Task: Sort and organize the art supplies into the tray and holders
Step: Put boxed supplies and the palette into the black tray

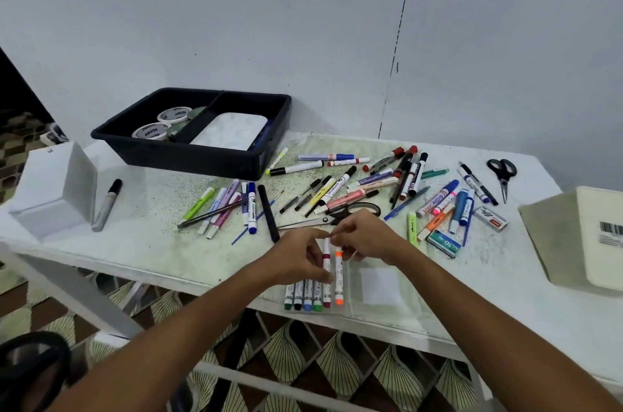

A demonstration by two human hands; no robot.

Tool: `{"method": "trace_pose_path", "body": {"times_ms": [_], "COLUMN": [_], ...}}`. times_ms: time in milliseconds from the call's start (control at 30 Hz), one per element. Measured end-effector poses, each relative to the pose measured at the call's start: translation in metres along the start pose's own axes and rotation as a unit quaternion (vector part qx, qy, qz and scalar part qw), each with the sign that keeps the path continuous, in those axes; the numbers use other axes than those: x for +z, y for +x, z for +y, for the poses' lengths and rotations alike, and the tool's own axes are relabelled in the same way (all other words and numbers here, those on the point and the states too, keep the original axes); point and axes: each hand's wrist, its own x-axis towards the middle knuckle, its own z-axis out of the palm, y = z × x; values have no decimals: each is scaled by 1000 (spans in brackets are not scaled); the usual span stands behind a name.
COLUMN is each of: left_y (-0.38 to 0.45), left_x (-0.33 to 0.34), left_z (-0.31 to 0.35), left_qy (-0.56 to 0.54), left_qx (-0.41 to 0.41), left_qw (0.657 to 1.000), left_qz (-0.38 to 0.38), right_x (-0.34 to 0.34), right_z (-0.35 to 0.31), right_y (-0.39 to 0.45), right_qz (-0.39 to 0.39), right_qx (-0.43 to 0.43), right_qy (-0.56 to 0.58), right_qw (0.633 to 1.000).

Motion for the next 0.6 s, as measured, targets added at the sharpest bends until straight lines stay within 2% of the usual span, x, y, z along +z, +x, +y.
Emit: {"method": "trace_pose_path", "body": {"times_ms": [200, 300, 467, 600], "left_y": [3, 4, 0, -4], "left_x": [0, -1, -1, -2], "left_z": [-3, -3, -5, -6], "left_qy": [64, 115, 149, 208], "left_qx": [4, 1, 8, 28], "left_qw": [998, 993, 989, 978], "left_qz": [7, -13, -18, -16], "right_x": [9, 13, 13, 11], "right_z": [5, 6, 8, 9], "right_y": [-1, -4, -7, -13], "right_qz": [21, 24, 29, -2], "right_qx": [15, 8, -17, -27], "right_qy": [-2, -3, -100, -195], "right_qw": [1000, 1000, 994, 980]}}
